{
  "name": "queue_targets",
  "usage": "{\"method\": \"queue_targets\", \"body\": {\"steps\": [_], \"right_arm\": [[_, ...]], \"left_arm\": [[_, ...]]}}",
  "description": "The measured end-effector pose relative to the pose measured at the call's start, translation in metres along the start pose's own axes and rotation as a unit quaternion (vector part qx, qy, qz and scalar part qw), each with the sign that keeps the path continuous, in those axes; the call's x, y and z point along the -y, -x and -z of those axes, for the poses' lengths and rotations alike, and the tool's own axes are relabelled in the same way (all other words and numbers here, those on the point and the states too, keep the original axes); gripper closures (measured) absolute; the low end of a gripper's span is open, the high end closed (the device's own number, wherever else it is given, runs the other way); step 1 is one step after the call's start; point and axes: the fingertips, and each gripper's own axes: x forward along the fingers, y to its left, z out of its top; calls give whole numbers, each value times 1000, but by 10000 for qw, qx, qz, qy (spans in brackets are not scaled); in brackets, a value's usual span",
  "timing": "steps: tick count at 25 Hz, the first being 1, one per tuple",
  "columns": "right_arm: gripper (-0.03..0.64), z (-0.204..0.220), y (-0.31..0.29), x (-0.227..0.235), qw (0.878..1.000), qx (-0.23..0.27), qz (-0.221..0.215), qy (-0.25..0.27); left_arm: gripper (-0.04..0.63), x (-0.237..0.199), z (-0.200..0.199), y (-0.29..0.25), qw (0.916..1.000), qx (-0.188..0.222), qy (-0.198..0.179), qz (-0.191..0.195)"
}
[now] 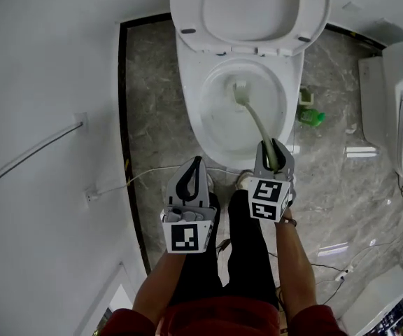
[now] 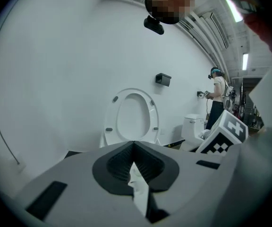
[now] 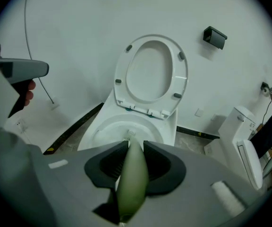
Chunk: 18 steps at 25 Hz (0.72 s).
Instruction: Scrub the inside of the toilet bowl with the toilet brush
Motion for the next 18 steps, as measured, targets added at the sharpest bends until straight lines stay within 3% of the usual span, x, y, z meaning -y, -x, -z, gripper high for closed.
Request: {"method": "queue_targets", "body": {"steps": [7,18], "right_arm": [[505,-55,131,4,9995,259,-77,-144],[505,-186,275,40,9859,1651,263,-55]], "left_arm": [[590,13,-94,52,9999,99,-113,43],[590,25,-243,107,9968,738,-295,130]]}}
